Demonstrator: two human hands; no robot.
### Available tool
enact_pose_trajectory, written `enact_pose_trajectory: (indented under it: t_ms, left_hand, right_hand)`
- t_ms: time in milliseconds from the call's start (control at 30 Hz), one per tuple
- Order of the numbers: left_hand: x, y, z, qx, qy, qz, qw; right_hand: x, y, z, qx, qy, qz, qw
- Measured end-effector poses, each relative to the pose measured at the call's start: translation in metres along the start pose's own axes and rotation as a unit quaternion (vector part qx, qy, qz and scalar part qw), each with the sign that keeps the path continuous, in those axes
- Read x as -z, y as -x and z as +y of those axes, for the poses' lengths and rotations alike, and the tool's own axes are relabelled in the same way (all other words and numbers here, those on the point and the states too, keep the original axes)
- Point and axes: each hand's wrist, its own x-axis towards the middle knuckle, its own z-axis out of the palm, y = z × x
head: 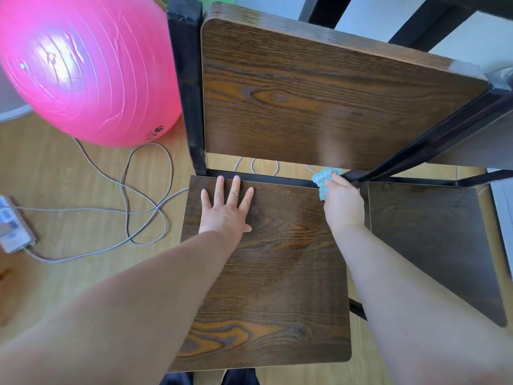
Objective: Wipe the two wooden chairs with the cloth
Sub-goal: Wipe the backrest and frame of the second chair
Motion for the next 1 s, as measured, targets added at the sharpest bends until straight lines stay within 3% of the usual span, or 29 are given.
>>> enact_pose_trajectory:
  t_ms: [333, 600, 767, 1000]
  left_hand:
    - [-0.001, 0.000, 0.000, -0.005, 0.006, 0.005, 1.000]
    - [-0.002, 0.000, 0.000, -0.008, 0.009, 0.008, 1.000]
    - [-0.003, 0.000, -0.001, -0.011, 0.016, 0.013, 1.000]
    - [0.001, 0.000, 0.000, -0.009, 0.012, 0.004, 1.000]
  right_hand:
    - [-0.015, 0.005, -0.032, -0.018, 0.071, 0.005, 0.997]
    - [-0.002, -0.025, -0.048, -0.006, 0.132, -0.051, 0.990]
    - [0.001, -0.030, -0.046, 0.019, 0.015, -0.086, 0.996]
    - [0.005, -0.041, -0.038, 0.029, -0.124, -0.163, 0.978]
